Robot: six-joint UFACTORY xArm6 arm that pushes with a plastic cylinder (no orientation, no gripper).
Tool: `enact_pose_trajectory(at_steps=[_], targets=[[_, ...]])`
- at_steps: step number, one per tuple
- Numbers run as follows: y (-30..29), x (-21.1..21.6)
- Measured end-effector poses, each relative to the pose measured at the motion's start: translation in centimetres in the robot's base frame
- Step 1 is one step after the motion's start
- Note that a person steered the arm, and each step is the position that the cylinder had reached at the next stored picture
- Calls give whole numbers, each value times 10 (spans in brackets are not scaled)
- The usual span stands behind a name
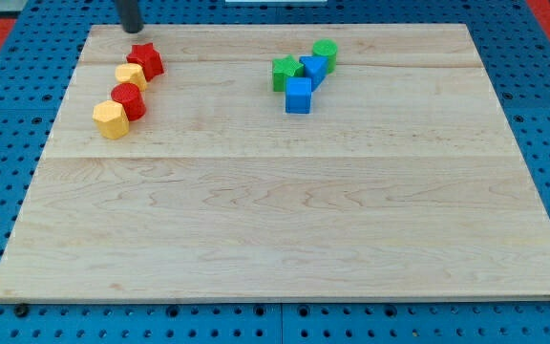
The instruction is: Group the red and the yellow blocks at the center left
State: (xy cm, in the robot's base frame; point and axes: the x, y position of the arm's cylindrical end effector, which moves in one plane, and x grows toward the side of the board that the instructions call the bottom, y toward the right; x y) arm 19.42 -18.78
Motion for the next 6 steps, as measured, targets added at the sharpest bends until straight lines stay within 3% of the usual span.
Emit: enact_pose_trajectory(at_steps=[2, 3, 4, 5, 6], targets=[[12, 82], [12, 82], [13, 48], [13, 61], [10, 110]])
